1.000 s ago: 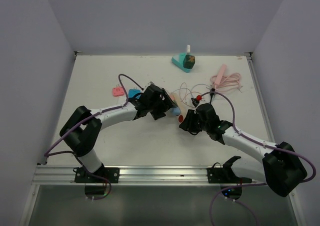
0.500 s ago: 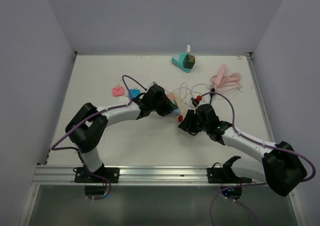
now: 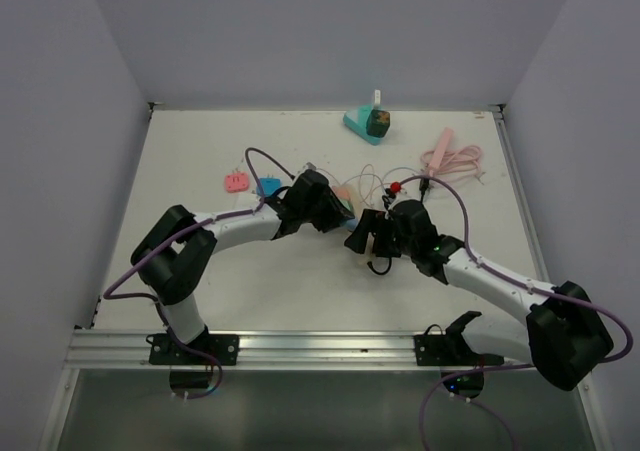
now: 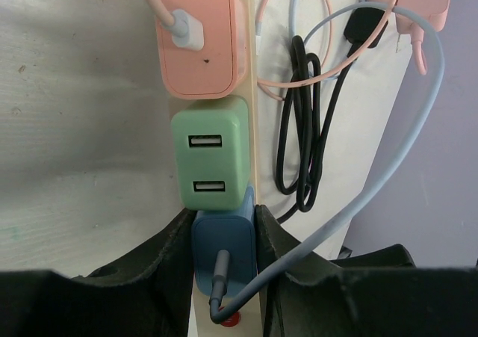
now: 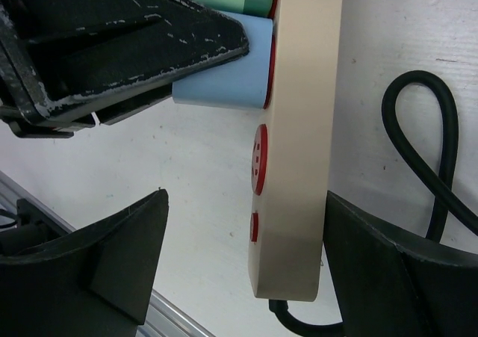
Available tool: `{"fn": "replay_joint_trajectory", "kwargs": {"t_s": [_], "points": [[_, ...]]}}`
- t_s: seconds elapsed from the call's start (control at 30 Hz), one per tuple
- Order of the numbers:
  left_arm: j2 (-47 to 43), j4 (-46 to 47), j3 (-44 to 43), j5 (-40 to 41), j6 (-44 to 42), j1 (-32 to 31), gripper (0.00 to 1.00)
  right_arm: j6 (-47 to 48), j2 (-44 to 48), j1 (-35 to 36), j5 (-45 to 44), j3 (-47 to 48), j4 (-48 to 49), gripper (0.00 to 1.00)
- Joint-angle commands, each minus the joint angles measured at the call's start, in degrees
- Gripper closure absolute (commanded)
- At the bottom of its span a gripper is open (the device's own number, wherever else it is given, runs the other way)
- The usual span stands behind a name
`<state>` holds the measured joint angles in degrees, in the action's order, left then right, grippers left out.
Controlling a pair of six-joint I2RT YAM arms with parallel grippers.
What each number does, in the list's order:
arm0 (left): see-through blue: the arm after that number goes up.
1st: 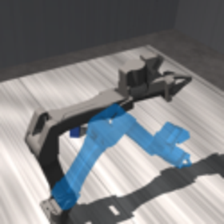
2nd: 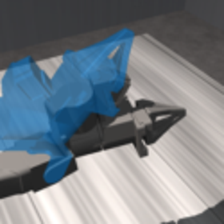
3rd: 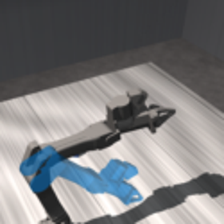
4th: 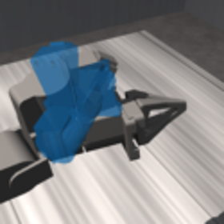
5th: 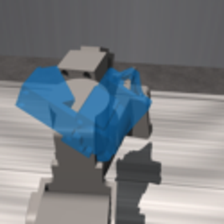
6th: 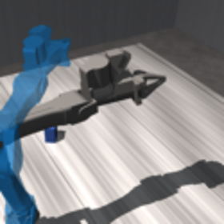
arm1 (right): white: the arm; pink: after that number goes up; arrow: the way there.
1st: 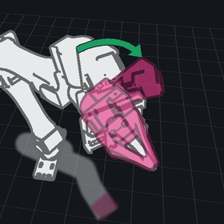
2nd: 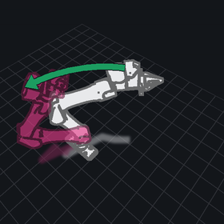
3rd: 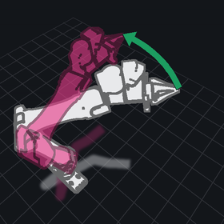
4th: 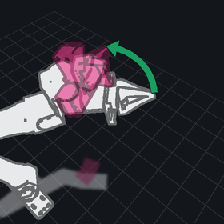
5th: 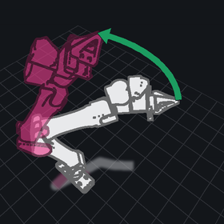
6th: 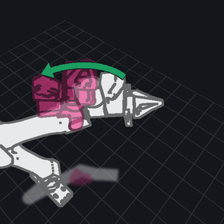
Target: Pull the plug off the socket
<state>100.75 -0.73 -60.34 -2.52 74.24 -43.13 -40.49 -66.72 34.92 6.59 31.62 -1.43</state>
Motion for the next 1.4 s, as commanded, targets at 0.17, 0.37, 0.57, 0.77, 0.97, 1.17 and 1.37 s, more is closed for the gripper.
{"fn": "replay_joint_trajectory", "kwargs": {"t_s": [0.17,0.37,0.57,0.77,0.97,1.17,1.37], "points": [[-5.82,6.18,0.04,-2.22,-6.91,-0.20,1.00,-2.40,-3.77,-1.34,-0.35,3.10,2.65,0.16],[-7.49,8.29,1.80,-3.62,-8.23,-0.28,1.00,-3.28,-8.42,-2.13,2.72,3.28,6.44,0.26],[-8.37,9.52,2.77,-4.42,-8.94,-0.37,1.00,-4.51,-11.24,-2.13,4.48,3.28,11.97,0.54],[-9.69,11.19,4.70,-4.33,-7.18,-0.37,0.96,-5.39,-10.72,-2.13,4.49,2.84,13.56,1.00],[-9.34,11.98,4.79,-4.86,-6.12,-0.72,0.70,-7.23,-8.87,-2.05,3.87,1.69,15.14,1.00],[-7.85,10.40,3.47,-5.03,-6.39,-1.25,0.63,-6.36,-7.28,-1.96,2.38,2.22,13.48,1.00],[-6.71,9.00,1.63,-5.21,-7.61,-1.87,0.81,-5.74,-7.64,-1.52,1.42,2.31,12.95,1.00]]}}
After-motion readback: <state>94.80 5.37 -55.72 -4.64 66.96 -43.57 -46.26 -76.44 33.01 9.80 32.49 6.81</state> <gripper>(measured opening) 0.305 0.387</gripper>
